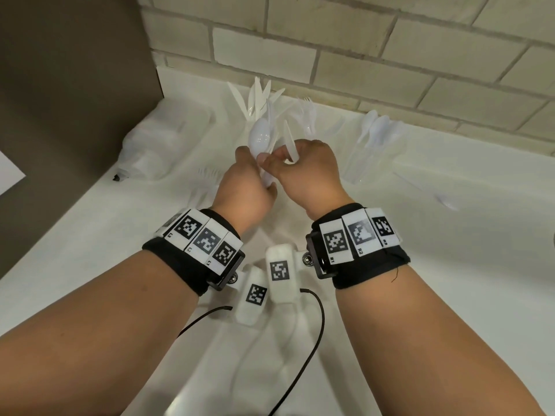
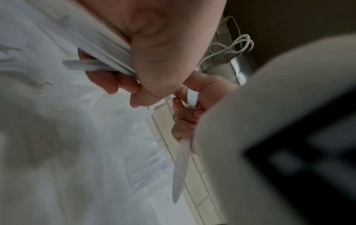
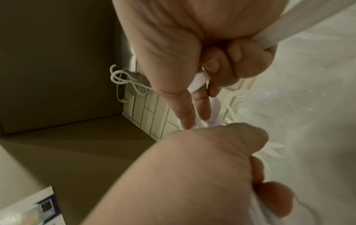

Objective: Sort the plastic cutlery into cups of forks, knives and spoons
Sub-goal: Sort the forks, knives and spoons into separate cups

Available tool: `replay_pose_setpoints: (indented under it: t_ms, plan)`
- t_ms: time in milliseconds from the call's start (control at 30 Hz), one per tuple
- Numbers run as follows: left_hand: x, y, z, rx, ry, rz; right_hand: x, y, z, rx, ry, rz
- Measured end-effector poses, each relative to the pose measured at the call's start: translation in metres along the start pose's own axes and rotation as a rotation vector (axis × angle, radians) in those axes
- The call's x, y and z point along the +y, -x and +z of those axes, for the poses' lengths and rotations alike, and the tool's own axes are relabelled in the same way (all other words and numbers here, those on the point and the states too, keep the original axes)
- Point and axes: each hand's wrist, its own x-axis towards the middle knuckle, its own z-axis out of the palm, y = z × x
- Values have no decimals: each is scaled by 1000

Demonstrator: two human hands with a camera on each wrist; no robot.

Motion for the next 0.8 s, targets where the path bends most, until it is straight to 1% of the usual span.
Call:
replay_pose_setpoints:
  t_ms: [200,400,567,800]
  plan:
    - [0,2,0,-10,33,-9,-5,4,-3,-60,-126,29]
    - [-1,2,-2,-29,66,-11,-3,2,-7,-63,-300,126]
    - [-2,4,-2,-19,163,-7,-6,4,-4,-129,-307,94]
    - [-6,2,-4,-23,207,-32,-7,1,-1,-68,-401,129]
